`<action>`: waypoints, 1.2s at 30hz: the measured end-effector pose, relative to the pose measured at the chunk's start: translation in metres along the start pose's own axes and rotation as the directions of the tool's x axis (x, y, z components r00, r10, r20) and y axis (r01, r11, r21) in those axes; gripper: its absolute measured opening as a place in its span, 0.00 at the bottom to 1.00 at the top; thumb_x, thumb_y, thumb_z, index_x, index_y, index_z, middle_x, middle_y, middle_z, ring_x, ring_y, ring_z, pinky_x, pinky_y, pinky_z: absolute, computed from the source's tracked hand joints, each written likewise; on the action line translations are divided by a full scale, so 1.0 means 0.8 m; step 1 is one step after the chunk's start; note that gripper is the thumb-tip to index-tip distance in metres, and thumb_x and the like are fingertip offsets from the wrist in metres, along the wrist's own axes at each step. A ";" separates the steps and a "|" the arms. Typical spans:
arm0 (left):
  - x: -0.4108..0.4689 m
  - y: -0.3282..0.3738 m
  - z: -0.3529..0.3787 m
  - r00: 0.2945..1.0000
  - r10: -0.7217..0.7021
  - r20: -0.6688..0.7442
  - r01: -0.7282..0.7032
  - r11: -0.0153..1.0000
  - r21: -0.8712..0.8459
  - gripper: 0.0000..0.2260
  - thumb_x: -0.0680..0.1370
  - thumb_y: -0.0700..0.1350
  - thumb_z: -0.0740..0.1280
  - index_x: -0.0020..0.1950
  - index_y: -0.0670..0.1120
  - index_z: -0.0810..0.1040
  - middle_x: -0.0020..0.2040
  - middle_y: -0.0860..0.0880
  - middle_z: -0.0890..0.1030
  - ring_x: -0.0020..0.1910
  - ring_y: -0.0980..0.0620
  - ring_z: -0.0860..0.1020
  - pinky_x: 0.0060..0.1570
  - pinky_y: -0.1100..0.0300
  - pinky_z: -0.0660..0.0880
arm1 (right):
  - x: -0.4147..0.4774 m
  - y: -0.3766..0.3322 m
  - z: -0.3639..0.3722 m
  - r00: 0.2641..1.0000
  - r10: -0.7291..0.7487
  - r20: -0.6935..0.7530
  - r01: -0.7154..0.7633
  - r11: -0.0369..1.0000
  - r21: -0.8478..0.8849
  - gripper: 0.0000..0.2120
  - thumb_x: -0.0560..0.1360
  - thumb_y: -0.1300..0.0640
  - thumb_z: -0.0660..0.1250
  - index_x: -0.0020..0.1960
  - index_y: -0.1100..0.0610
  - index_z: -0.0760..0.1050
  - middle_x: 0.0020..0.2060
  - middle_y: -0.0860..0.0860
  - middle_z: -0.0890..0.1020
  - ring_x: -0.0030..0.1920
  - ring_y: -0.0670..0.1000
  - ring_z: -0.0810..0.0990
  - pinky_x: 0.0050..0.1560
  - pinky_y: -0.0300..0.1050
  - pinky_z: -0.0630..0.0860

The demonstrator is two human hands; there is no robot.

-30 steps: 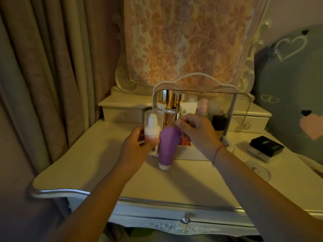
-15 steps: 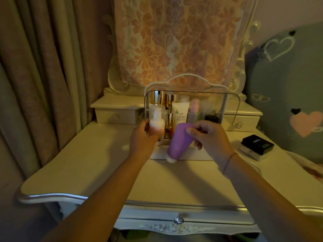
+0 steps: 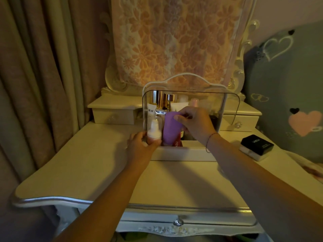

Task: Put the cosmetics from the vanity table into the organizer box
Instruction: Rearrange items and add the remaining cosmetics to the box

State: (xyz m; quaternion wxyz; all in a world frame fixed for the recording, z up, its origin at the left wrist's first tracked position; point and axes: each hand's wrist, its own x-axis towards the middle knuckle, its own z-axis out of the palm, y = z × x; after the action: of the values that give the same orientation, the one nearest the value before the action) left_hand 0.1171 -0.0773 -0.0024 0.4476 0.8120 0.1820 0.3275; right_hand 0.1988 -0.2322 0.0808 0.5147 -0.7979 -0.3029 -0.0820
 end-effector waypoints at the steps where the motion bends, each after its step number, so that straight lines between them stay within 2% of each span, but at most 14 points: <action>1: -0.001 -0.001 0.000 1.000 0.005 -0.002 -0.005 1.000 -0.002 0.16 0.66 0.50 0.74 0.49 0.46 0.76 0.50 0.48 0.71 0.52 0.42 0.73 0.49 0.50 0.73 | 0.000 0.004 0.004 1.000 0.009 0.021 -0.009 0.999 -0.032 0.02 0.75 0.57 0.68 0.46 0.55 0.78 0.31 0.48 0.77 0.26 0.42 0.74 0.27 0.31 0.72; 6: -0.002 -0.006 0.000 1.000 0.029 -0.002 -0.029 1.000 -0.012 0.17 0.68 0.50 0.74 0.54 0.47 0.76 0.51 0.48 0.72 0.49 0.43 0.74 0.50 0.48 0.74 | -0.002 0.011 0.013 0.998 0.028 0.062 -0.024 0.998 -0.059 0.02 0.76 0.57 0.67 0.48 0.54 0.76 0.34 0.50 0.79 0.31 0.44 0.78 0.30 0.31 0.75; 8: -0.004 -0.008 -0.001 0.999 0.045 -0.004 -0.045 0.999 -0.029 0.17 0.68 0.50 0.73 0.55 0.48 0.76 0.52 0.48 0.73 0.45 0.48 0.74 0.46 0.52 0.74 | -0.005 0.011 0.010 0.996 0.034 0.081 -0.033 0.999 -0.017 0.06 0.76 0.59 0.67 0.52 0.56 0.77 0.36 0.51 0.80 0.32 0.44 0.79 0.31 0.31 0.77; 11: -0.007 -0.010 -0.003 0.998 0.066 0.012 -0.065 0.994 -0.085 0.16 0.70 0.50 0.72 0.55 0.52 0.74 0.51 0.52 0.72 0.42 0.60 0.72 0.40 0.64 0.70 | -0.019 0.015 -0.005 0.996 0.058 0.072 -0.063 0.995 0.072 0.11 0.76 0.61 0.66 0.58 0.58 0.76 0.41 0.52 0.79 0.34 0.45 0.79 0.36 0.34 0.79; 14: -0.008 -0.011 -0.004 0.998 0.067 0.020 -0.065 0.991 -0.114 0.15 0.70 0.49 0.72 0.55 0.54 0.73 0.51 0.53 0.71 0.41 0.62 0.71 0.38 0.68 0.67 | -0.047 0.029 -0.036 0.999 0.047 -0.023 -0.044 0.993 0.108 0.07 0.76 0.62 0.66 0.53 0.57 0.77 0.38 0.52 0.80 0.33 0.44 0.79 0.34 0.32 0.76; 17: -0.007 -0.011 -0.004 0.997 0.078 0.012 -0.077 0.992 -0.097 0.18 0.70 0.49 0.72 0.58 0.49 0.75 0.52 0.52 0.72 0.43 0.60 0.72 0.40 0.67 0.68 | -0.082 0.053 -0.075 0.982 0.048 -0.182 -0.054 0.998 -0.033 0.04 0.75 0.59 0.67 0.49 0.53 0.79 0.37 0.47 0.80 0.36 0.41 0.79 0.35 0.31 0.74; 21: -0.006 -0.010 -0.001 0.997 0.081 0.000 -0.081 0.994 -0.079 0.18 0.70 0.48 0.73 0.57 0.48 0.75 0.52 0.49 0.74 0.50 0.49 0.74 0.48 0.52 0.74 | -0.100 0.080 -0.111 0.940 0.218 -0.261 -0.299 0.894 -0.332 0.05 0.75 0.55 0.67 0.49 0.54 0.79 0.41 0.48 0.80 0.46 0.49 0.77 0.47 0.41 0.72; 23: -0.007 -0.009 0.001 0.997 0.080 -0.006 -0.080 0.994 -0.071 0.19 0.69 0.48 0.73 0.57 0.46 0.75 0.53 0.47 0.75 0.52 0.46 0.74 0.52 0.47 0.74 | -0.100 0.077 -0.107 0.940 0.253 -0.230 -0.323 0.880 -0.349 0.04 0.75 0.54 0.67 0.48 0.54 0.79 0.42 0.48 0.80 0.46 0.49 0.78 0.46 0.40 0.72; 25: -0.007 -0.010 0.003 0.996 0.085 -0.014 -0.086 0.994 -0.063 0.19 0.69 0.48 0.73 0.57 0.46 0.75 0.54 0.46 0.76 0.53 0.45 0.74 0.53 0.45 0.73 | -0.097 0.062 -0.086 0.968 0.170 -0.186 -0.223 0.922 -0.316 0.01 0.74 0.55 0.68 0.45 0.52 0.79 0.39 0.46 0.80 0.43 0.46 0.78 0.42 0.35 0.72; 28: -0.007 -0.011 0.003 0.996 0.087 -0.020 -0.088 0.994 -0.058 0.18 0.69 0.49 0.73 0.57 0.46 0.75 0.52 0.46 0.77 0.51 0.44 0.75 0.51 0.46 0.74 | -0.078 0.039 -0.038 0.996 0.057 -0.074 -0.077 0.951 -0.300 0.02 0.73 0.57 0.69 0.45 0.53 0.80 0.38 0.44 0.79 0.40 0.43 0.76 0.38 0.28 0.68; 31: -0.007 -0.012 0.004 0.997 0.067 -0.025 -0.069 0.995 -0.075 0.17 0.70 0.50 0.71 0.57 0.49 0.75 0.50 0.49 0.77 0.48 0.47 0.75 0.47 0.51 0.74 | -0.045 0.030 -0.002 0.986 0.154 0.058 -0.133 0.954 -0.270 0.03 0.74 0.55 0.68 0.44 0.53 0.76 0.37 0.46 0.76 0.42 0.47 0.74 0.36 0.32 0.66; 33: -0.007 -0.013 0.004 0.998 0.060 -0.031 -0.062 0.994 -0.090 0.17 0.70 0.50 0.71 0.57 0.49 0.75 0.51 0.50 0.76 0.49 0.49 0.75 0.48 0.52 0.74 | -0.025 0.032 0.010 0.956 0.268 0.121 -0.224 0.930 -0.290 0.07 0.75 0.52 0.68 0.42 0.55 0.76 0.36 0.50 0.77 0.41 0.50 0.76 0.37 0.37 0.69; 35: -0.006 -0.014 0.004 0.998 0.064 -0.029 -0.067 0.993 -0.094 0.16 0.70 0.50 0.71 0.57 0.49 0.76 0.51 0.49 0.76 0.49 0.49 0.75 0.48 0.51 0.74 | -0.011 0.034 0.017 0.921 0.354 0.164 -0.286 0.899 -0.333 0.11 0.74 0.49 0.68 0.46 0.57 0.79 0.40 0.54 0.80 0.41 0.50 0.77 0.41 0.41 0.73; 36: -0.005 -0.014 0.004 0.998 0.063 -0.024 -0.065 0.993 -0.098 0.16 0.70 0.50 0.71 0.56 0.49 0.76 0.51 0.49 0.76 0.49 0.49 0.75 0.49 0.50 0.75 | -0.007 0.035 0.018 0.907 0.381 0.179 -0.303 0.886 -0.352 0.12 0.73 0.48 0.69 0.46 0.57 0.79 0.40 0.54 0.80 0.40 0.49 0.76 0.40 0.40 0.73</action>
State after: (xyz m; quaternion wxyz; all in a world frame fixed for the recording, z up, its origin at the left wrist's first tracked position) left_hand 0.1163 -0.0755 -0.0149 0.4743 0.7910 0.1440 0.3587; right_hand 0.2076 -0.2299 0.0499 0.3456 -0.9148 -0.1998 0.0615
